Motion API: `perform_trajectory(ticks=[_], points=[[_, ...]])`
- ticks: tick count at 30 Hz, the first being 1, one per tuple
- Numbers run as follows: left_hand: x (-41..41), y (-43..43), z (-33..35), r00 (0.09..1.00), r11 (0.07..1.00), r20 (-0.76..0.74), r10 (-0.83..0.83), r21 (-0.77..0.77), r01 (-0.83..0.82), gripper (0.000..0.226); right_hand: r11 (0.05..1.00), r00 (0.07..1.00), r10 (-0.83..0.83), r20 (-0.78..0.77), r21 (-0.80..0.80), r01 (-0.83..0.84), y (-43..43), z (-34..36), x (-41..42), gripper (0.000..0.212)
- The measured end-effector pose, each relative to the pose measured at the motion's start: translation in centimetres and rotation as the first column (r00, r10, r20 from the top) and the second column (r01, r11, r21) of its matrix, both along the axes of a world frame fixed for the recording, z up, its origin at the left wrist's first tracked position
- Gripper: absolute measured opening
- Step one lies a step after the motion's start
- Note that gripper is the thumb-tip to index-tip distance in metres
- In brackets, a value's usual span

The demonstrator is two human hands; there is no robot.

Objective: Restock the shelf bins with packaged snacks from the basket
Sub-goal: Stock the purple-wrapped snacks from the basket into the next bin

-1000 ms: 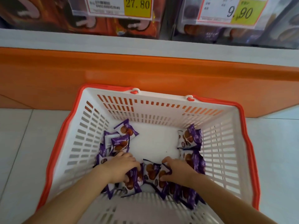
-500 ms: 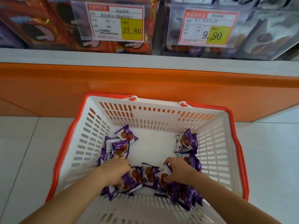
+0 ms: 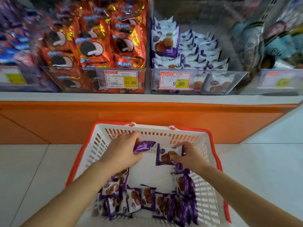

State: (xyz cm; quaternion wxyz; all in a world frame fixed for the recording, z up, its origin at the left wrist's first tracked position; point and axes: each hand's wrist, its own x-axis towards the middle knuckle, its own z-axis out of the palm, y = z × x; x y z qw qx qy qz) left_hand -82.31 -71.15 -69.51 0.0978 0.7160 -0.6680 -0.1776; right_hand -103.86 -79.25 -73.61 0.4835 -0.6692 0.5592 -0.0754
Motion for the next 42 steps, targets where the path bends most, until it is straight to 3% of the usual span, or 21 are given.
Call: perform_trajectory(ticks=[7, 14, 21, 26, 34, 38, 42], points=[[-1.3, -2.5, 7.4, 0.998, 0.952, -0.029, 0.052, -0.301, -0.059, 0.035, 0.974, 0.918, -0.222, 0.330, 0.126, 0.190, -1.5, 9.2, -0.6, 0.022], [-0.5, -3.8, 12.5, 1.000, 0.811, -0.020, -0.004, -0.584, -0.009, 0.034, 0.967, 0.895, -0.113, 0.431, -0.158, 0.198, -3.1, 16.1, -0.2, 0.025], [1.2, -5.9, 12.7, 0.988, 0.815, 0.154, 0.022, -0.575, 0.072, 0.040, 0.865, 0.819, -0.124, 0.560, -0.344, 0.365, -6.2, 19.1, 1.4, 0.030], [2.0, -6.2, 11.2, 0.988, 0.823, 0.140, 0.070, -0.568, 0.022, 0.039, 0.794, 0.857, -0.124, 0.501, -0.467, 0.388, -9.9, 19.7, 4.4, 0.032], [2.8, -6.5, 9.2, 0.991, 0.786, 0.135, -0.013, -0.612, 0.094, 0.044, 0.745, 0.960, -0.032, 0.278, -0.633, 0.209, -14.9, 20.0, 9.2, 0.032], [2.9, -6.8, 8.8, 0.993, 0.771, 0.115, -0.004, -0.632, 0.076, 0.043, 0.756, 0.998, 0.048, 0.046, -0.655, -0.007, -16.0, 19.6, 10.4, 0.032], [3.0, -7.0, 8.4, 0.996, 0.758, 0.085, -0.014, -0.649, 0.066, 0.044, 0.690, 0.988, 0.063, -0.142, -0.709, -0.145, -16.7, 19.0, 10.3, 0.037]])
